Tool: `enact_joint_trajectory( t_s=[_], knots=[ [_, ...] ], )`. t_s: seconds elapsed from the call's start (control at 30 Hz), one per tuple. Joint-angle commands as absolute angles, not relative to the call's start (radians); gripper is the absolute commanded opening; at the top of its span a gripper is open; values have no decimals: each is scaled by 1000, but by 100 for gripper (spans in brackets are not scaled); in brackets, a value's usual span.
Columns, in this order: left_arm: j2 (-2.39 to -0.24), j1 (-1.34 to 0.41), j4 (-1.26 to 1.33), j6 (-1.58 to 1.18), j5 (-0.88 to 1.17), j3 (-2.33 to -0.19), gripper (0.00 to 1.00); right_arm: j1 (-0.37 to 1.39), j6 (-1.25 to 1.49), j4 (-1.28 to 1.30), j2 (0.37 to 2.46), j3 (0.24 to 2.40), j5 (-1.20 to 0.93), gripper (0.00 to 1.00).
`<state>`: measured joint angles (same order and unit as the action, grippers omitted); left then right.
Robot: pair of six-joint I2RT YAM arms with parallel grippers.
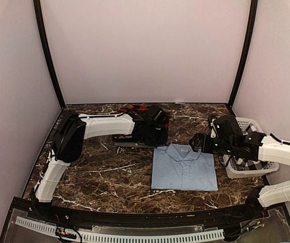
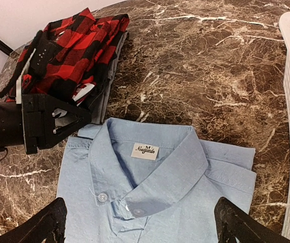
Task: Fold and stack the long sleeve shirts
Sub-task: Move the square-folded shirt to the center of the board.
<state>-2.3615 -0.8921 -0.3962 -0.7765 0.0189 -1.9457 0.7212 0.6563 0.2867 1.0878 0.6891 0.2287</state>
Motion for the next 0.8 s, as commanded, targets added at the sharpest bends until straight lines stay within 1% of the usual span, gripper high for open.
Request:
enact_joint_trajectory(
  t_s=[0.0, 0.03, 0.1, 0.13, 0.17, 0.2, 0.23, 0.27, 0.37, 0.43, 0.53, 0.77],
  knots=[
    [-2322, -911, -405, -707, 84, -2006, 9, 730, 677, 295, 1087, 714, 239, 99],
    [-2320, -911, -415, -702, 90, -2010, 11, 730, 680, 304, 1084, 715, 244, 99],
    [-2308, -911, -431, -680, 96, -2016, 20, 729, 688, 325, 1080, 712, 254, 99],
    [-2304, -911, -435, -664, 105, -2015, 28, 728, 694, 335, 1077, 710, 258, 99],
    [-2292, -911, -441, -656, 112, -2014, 31, 727, 700, 346, 1077, 708, 259, 99],
    [-2286, -911, -443, -641, 124, -2012, 38, 726, 708, 357, 1075, 706, 259, 99],
    [-2273, -912, -446, -629, 131, -2008, 42, 723, 715, 370, 1074, 706, 260, 99],
    [-2265, -912, -447, -623, 146, -2005, 47, 723, 730, 387, 1075, 707, 265, 99],
    [-2219, -914, -450, -592, 177, -1988, 54, 721, 755, 438, 1080, 714, 274, 99],
    [-2183, -919, -452, -573, 192, -1970, 57, 721, 773, 483, 1086, 721, 281, 99],
    [-2109, -921, -463, -553, 214, -1923, 59, 720, 788, 537, 1100, 730, 275, 99],
    [-1919, -922, -421, -557, 250, -1611, 57, 719, 828, 614, 1164, 734, 266, 99]
  ],
)
